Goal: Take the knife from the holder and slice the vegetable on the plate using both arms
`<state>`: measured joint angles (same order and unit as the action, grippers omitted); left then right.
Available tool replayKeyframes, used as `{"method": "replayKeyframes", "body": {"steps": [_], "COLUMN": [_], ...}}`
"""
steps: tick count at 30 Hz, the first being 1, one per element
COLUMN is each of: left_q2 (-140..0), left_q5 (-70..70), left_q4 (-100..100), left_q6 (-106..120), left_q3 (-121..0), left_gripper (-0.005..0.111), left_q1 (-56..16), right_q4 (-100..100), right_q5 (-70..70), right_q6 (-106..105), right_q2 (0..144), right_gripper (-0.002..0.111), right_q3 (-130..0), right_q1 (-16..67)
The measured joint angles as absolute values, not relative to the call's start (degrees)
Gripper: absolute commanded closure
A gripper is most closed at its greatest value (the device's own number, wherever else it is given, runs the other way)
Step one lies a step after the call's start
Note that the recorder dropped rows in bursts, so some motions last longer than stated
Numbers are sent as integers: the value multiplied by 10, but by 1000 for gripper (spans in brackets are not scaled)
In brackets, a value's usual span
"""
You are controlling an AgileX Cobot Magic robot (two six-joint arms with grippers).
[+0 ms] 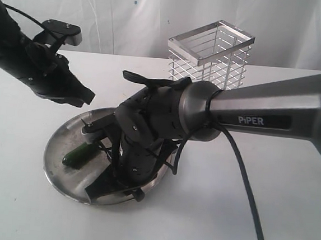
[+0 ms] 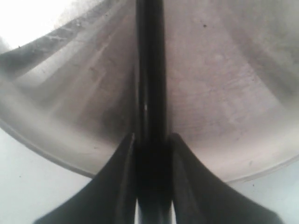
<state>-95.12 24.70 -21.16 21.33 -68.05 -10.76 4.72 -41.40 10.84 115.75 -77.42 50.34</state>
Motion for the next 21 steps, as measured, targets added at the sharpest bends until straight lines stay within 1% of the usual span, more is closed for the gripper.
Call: {"method": "replayKeyframes", "body": {"steps": [6, 21], "left_q2": [-980, -1037], "left_q5": [264, 254], "left_q4": [-235, -327], "left_q6": [232, 287], "left_q3": [-697, -697], "left_gripper": [107, 107], "left_q1": [-84, -82], "right_q4": [47, 47], "right_q5": [-422, -429], "right_q6": [108, 108], "right_q2": [1157, 1157], "right_gripper": [108, 108], "right_q3": [-774, -774], "right_q1": [503, 503]}}
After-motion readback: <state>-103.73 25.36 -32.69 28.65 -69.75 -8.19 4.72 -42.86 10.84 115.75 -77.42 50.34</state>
